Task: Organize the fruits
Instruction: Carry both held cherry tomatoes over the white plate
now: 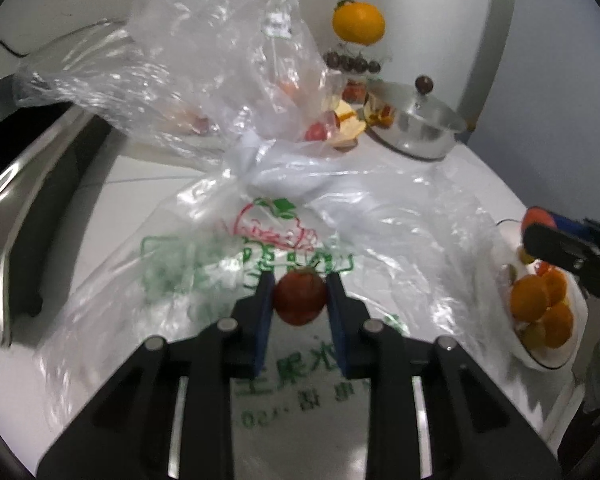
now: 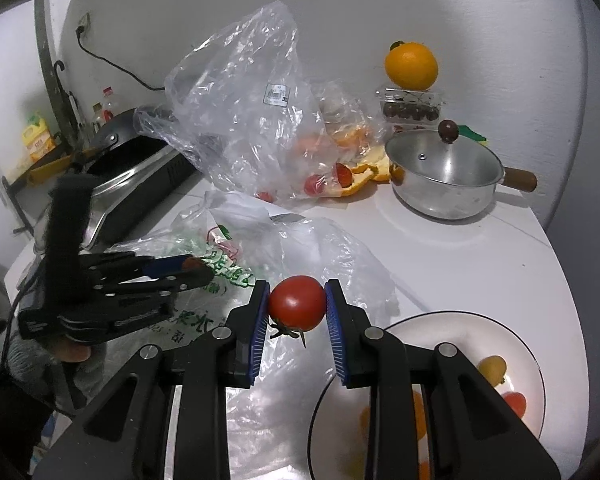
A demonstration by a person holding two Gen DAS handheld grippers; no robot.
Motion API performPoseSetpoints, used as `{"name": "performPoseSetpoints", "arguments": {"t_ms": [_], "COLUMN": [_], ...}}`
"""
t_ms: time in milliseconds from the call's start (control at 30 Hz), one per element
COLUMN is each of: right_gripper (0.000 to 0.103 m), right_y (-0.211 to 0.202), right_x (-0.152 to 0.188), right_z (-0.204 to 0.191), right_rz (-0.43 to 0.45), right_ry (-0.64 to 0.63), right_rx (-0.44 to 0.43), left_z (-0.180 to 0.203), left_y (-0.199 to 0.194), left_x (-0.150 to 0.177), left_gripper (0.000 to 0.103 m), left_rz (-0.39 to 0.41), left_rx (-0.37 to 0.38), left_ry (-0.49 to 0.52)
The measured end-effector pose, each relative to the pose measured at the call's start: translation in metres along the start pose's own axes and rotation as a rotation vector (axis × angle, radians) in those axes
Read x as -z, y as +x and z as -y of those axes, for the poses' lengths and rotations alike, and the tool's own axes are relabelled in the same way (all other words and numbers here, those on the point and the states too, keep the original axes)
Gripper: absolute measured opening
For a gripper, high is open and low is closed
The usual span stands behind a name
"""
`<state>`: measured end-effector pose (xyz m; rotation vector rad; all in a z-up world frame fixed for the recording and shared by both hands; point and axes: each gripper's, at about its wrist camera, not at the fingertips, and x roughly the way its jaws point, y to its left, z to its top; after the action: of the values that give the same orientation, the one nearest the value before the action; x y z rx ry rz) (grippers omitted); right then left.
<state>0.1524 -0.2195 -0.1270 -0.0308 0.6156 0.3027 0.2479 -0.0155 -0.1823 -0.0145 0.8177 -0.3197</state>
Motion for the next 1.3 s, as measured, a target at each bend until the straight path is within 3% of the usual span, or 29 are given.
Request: {"name": "performPoseSetpoints", "arguments": {"t_ms": [167,533,900,1300], "right_gripper": [0.03,0.03,0.03,0.03], "right_y": [-0.01,-0.039,-0.057,-0.07], "right_x": [0.003,0.013,0.027,0.042], "right_z": [-0.004,0.001,0.022,0.066], "right_rz": [0.012,0.044,0.054,0.068], "right_ry": [-0.011,-0.007,0.013,0.068], "right_rx": [0.006,0.011,0.021,0.058], "left_z": [0.017,0.046,0.078,0.13], "left_y": [-0.026,-0.067,-0.077,-0.065], "left_x": [0.004,0.005,0.008,0.007], "left_gripper": [0.027,0.027,0.027,0.027], "left_rz": [0.055,0.132,0.145,0.119], "left_rx": [-0.034,-0.005,-0.005,0.044], "left_ry": [0.029,0.034,0.05,0.122]}}
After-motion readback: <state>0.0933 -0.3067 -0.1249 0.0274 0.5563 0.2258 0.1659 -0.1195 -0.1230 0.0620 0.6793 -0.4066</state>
